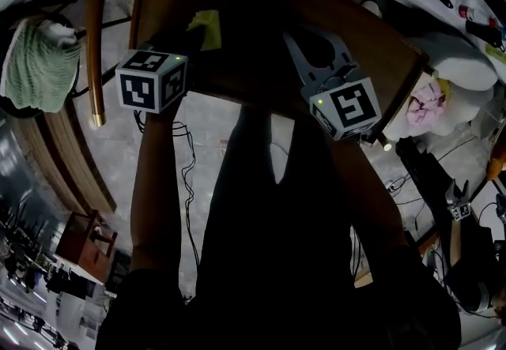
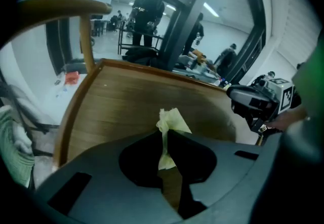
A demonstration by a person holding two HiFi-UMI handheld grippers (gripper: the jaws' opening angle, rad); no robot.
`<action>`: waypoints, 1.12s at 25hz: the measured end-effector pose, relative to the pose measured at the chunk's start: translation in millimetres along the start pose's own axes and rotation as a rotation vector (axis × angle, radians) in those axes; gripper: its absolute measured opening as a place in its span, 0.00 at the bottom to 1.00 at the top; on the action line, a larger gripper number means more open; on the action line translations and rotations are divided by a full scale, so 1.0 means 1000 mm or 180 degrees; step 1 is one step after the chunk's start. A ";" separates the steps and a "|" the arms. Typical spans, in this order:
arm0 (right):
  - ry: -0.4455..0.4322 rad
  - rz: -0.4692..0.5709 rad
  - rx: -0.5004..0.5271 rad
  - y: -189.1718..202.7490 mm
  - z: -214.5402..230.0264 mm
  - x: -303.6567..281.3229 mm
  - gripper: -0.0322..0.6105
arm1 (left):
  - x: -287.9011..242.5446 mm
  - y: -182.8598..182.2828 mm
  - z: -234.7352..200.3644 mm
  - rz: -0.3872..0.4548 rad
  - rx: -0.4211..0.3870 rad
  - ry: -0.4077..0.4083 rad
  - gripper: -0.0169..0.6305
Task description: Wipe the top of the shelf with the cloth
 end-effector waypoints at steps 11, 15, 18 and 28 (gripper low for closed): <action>-0.0029 0.0037 -0.0001 0.002 0.006 0.010 0.09 | 0.049 0.010 -0.063 0.0095 0.0214 -0.0961 0.08; 0.0104 0.0132 -0.0021 0.000 0.024 0.037 0.09 | 0.052 0.007 -0.067 0.0179 0.0238 -0.1200 0.08; 0.0279 0.0173 -0.0040 0.004 0.054 0.076 0.09 | 0.035 0.004 -0.031 0.0364 0.0346 -0.0818 0.08; 0.0853 0.0157 -0.0142 0.038 0.136 0.214 0.09 | -0.125 0.033 0.264 -0.0253 0.0195 0.1135 0.08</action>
Point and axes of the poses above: the fingertips, and each gripper's own axes: x backward along the fingers, z to its right, y out of its underside, the point moved 8 cm from there along x, backward along the fingers, and after that the axes turned 5 degrees about y, right-handed, at the moved point
